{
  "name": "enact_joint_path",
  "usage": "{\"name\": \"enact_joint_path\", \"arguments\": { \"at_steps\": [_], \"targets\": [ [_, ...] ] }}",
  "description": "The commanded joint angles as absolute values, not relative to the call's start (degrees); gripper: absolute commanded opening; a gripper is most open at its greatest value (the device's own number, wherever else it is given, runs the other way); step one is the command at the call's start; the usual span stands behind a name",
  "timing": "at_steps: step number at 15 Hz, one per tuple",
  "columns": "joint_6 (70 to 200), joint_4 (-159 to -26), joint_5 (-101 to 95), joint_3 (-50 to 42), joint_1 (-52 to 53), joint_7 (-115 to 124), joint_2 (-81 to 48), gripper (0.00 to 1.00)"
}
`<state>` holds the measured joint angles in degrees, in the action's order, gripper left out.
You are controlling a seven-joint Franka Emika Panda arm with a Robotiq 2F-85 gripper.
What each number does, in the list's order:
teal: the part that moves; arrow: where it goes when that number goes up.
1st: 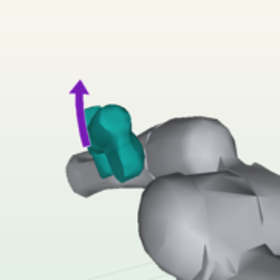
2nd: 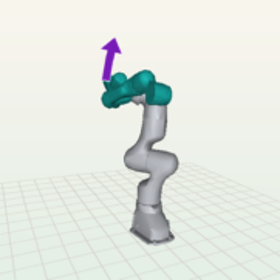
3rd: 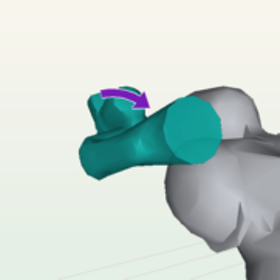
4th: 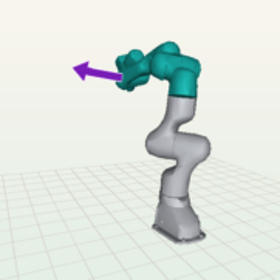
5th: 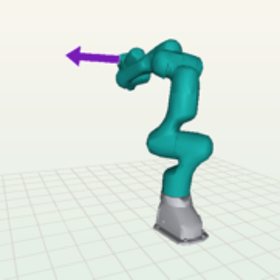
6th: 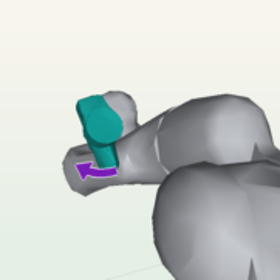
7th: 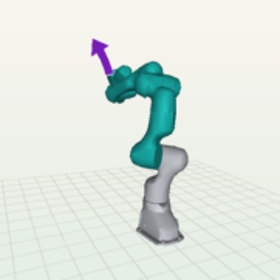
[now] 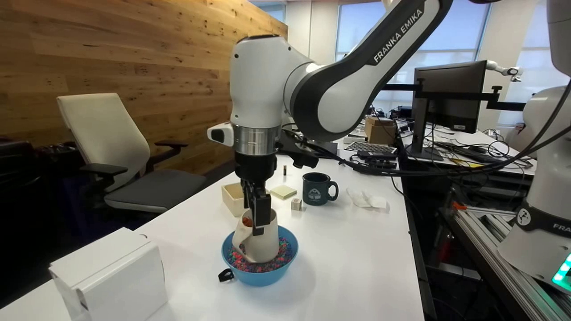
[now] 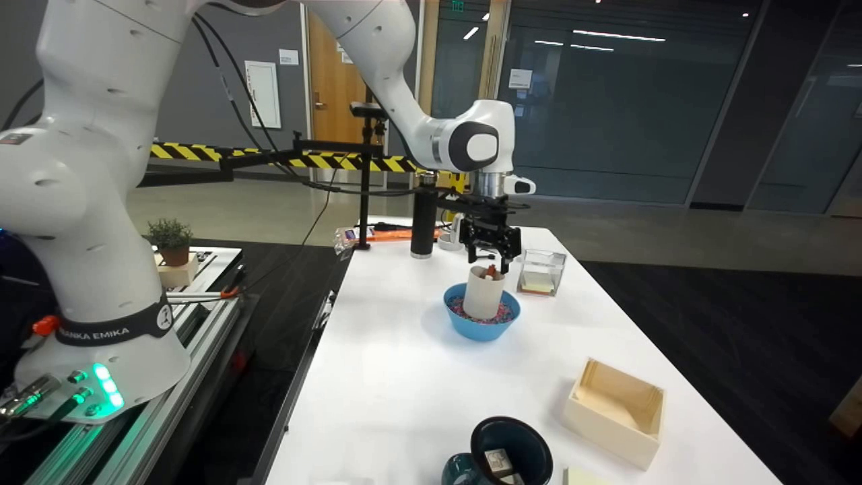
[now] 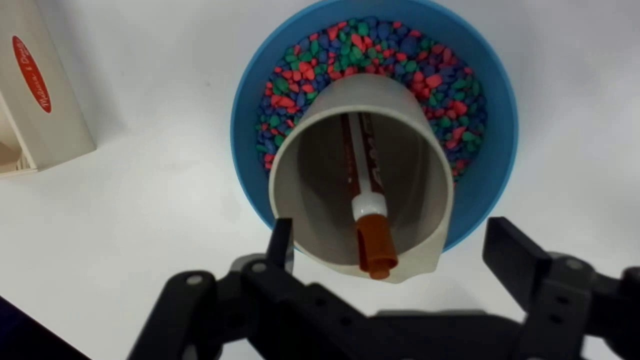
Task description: Take the marker from the white cup and place it in the box, then place the cup on the table.
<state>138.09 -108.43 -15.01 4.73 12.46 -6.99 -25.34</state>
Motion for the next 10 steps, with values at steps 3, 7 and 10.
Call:
{"name": "enact_joint_path", "arguments": {
  "at_steps": [3,7,10],
  "targets": [
    [135.40,-104.63,-16.45,4.50,12.89,-5.82,-27.17,0.97],
    [134.91,-103.13,-16.35,4.49,12.89,-5.89,-27.90,0.86],
    [134.68,-102.53,-16.32,4.47,12.88,-5.92,-28.25,0.72]
  ]
}}
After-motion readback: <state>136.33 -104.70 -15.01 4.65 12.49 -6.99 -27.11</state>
